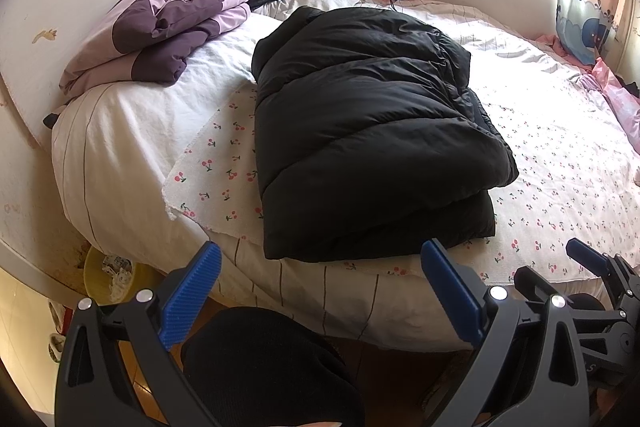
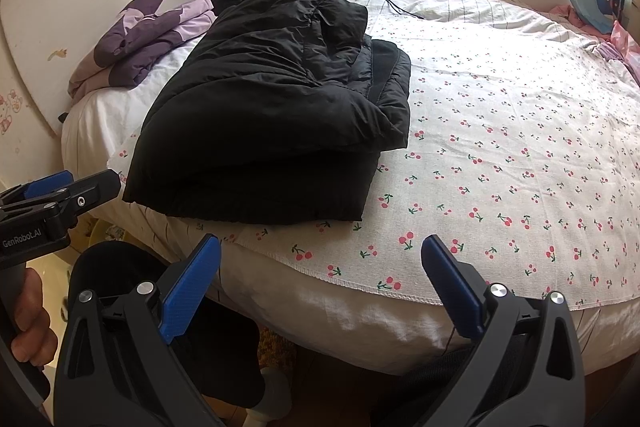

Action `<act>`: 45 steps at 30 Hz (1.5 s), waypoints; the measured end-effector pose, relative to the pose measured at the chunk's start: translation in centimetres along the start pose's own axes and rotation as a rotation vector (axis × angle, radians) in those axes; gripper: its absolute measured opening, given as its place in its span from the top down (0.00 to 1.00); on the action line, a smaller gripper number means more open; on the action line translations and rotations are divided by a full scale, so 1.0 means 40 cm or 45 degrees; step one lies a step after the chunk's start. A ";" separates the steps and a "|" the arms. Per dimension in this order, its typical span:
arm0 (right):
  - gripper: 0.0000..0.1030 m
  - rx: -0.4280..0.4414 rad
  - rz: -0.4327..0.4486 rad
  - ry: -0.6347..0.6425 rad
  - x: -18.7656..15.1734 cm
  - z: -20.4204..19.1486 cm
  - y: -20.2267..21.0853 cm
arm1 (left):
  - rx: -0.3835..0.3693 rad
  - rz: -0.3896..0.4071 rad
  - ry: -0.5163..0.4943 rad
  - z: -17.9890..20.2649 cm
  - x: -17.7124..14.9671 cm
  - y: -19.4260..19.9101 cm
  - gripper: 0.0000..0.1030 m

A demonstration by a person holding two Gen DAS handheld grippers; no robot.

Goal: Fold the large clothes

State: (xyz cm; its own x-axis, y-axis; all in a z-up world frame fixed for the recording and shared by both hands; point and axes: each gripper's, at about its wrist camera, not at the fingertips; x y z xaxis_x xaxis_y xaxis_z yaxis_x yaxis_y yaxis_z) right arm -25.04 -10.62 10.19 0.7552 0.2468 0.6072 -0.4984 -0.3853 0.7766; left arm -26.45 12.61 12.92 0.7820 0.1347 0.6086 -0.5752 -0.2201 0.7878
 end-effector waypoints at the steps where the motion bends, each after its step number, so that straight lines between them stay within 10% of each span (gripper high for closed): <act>1: 0.06 -0.001 0.002 0.002 0.000 0.000 0.001 | -0.002 -0.001 0.003 0.001 0.000 0.000 0.07; 20: 0.06 -0.136 0.141 -0.215 0.030 0.252 0.083 | -0.079 0.063 -0.221 0.289 0.066 0.024 0.07; 45: 0.06 -0.069 0.108 -0.073 0.022 0.092 0.070 | 0.004 0.140 -0.017 0.089 0.061 0.064 0.07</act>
State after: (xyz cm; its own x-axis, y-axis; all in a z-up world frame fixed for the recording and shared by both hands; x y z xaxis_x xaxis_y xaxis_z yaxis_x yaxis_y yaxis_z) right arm -24.23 -14.75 12.29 0.7319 0.1636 0.6615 -0.5825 -0.3535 0.7320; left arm -25.18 8.94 16.08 0.7173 0.0965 0.6901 -0.6571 -0.2359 0.7160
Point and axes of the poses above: each gripper's, at about its wrist camera, not at the fingertips, and y roughly against the way its jaws point, z to its right, x to its top, and after that the axes turned 6 degrees about x, right-handed
